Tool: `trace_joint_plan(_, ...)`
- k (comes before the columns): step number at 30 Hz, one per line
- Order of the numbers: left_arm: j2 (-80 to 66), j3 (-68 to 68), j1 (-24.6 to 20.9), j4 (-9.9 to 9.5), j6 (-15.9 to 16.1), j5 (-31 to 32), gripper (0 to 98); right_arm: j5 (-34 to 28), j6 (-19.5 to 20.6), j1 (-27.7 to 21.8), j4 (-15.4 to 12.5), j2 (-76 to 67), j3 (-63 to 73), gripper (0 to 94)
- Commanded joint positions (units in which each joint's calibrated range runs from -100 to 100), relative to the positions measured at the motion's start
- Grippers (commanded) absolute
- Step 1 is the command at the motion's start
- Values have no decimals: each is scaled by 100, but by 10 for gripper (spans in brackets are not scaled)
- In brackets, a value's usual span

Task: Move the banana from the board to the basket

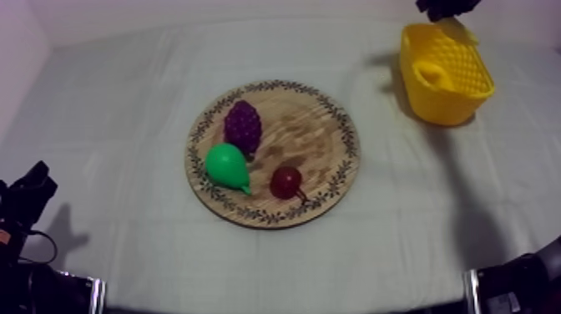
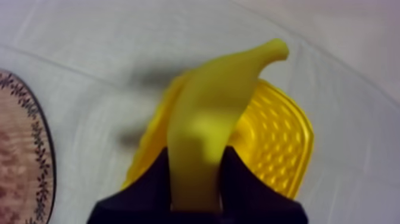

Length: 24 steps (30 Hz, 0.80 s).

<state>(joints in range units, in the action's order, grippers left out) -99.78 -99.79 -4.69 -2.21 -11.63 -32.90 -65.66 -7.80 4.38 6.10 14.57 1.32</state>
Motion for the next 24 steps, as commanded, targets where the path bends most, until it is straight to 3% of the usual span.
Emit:
trace_joint_plan(1,-5,1,2,3,-2,0,1,60,430,-62,157,-7,-149,57)
trace_joint_plan(11,-5,1,2,3,0,0,1,378,1147,-248,513,39,-842,61)
trace_joint_plan(14,-5,1,2,3,-1,0,1,437,1266,-287,554,104,-938,99)
trace_joint_plan(17,-5,1,2,3,-1,0,1,463,1306,-304,552,158,-975,210)
trace_joint_plan(24,-5,1,2,3,0,0,1,567,1240,-284,552,210,-1155,605)
